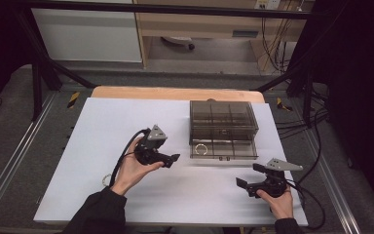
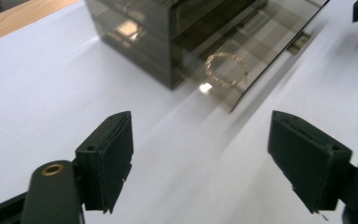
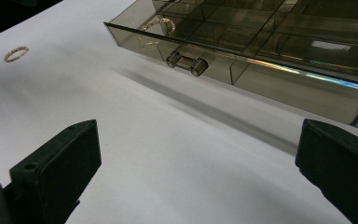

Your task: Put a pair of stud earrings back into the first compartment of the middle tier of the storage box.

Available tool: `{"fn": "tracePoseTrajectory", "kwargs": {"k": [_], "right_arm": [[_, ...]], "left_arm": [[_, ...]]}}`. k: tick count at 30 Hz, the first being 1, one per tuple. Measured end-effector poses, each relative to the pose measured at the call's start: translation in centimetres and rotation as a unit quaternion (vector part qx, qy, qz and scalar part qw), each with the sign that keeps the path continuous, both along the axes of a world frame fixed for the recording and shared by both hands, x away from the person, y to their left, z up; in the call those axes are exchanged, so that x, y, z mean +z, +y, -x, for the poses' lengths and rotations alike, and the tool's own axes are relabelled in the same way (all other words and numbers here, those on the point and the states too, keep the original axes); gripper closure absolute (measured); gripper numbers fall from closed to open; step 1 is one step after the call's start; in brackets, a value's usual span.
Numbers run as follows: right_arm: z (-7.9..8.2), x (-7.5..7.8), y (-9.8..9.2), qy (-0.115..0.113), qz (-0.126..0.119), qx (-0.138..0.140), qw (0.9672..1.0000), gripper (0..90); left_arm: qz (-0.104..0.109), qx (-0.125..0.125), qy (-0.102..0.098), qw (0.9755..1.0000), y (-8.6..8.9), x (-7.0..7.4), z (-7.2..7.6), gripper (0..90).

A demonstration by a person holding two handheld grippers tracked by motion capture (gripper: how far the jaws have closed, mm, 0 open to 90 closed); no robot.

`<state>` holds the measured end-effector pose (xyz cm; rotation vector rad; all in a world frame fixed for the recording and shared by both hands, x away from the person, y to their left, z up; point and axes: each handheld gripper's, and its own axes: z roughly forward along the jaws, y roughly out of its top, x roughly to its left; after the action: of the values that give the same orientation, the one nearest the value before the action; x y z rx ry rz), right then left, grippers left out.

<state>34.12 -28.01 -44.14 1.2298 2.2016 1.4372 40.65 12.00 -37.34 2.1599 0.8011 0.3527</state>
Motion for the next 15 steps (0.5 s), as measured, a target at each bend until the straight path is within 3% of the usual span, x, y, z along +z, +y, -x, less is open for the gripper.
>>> {"fn": "tracePoseTrajectory", "kwargs": {"k": [15], "right_arm": [[-0.1, -0.1, 0.1, 0.003, 0.004, -0.001, 1.0, 0.6]], "left_arm": [[-0.001, 0.048, 0.01, 0.9988, 7.4, -1.8, 2.1, 18.8]]}}
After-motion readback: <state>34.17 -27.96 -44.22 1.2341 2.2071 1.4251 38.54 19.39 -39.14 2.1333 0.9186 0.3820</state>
